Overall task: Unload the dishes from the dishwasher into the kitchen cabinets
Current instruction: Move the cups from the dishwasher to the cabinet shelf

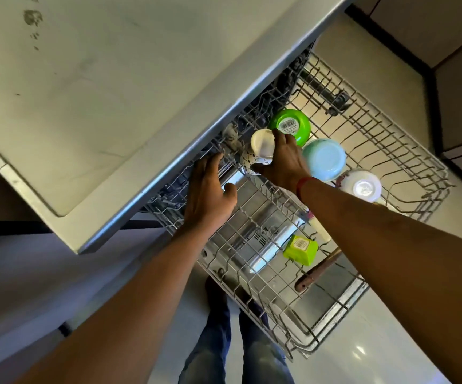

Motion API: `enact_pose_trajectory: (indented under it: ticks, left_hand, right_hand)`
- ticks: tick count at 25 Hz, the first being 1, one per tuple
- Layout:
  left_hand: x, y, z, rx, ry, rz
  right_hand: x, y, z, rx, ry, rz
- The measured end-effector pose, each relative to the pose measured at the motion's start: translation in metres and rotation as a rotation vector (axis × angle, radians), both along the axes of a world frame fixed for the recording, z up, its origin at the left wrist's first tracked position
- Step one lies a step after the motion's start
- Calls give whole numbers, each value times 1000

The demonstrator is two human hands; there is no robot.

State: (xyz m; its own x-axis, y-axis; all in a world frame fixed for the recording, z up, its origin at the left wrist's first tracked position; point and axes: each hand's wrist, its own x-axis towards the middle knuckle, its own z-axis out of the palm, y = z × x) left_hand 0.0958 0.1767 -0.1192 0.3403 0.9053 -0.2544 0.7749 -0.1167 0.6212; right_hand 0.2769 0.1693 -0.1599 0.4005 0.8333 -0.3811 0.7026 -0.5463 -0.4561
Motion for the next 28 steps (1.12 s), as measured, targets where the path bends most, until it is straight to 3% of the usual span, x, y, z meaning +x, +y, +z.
enact_pose_trajectory:
  ticks: [11, 15, 17, 23, 28]
  left_hand:
    - [-10, -28, 5, -49, 45, 116]
    - [-16, -45, 24, -30, -9, 90]
    - [-17, -54, 34, 13, -47, 70]
    - [-53, -77, 67, 210, -115, 28]
    - [-124, -107, 119, 298, -206, 65]
  right_hand:
    - [5, -9, -12, 203, -24, -48]
    - [-3, -39, 18, 349, 60, -205]
    - [-5, -55, 32, 409, 188, -320]
    - [-53, -95, 91, 628, 817, -627]
    - [-135, -133, 142, 639, 1341, -815]
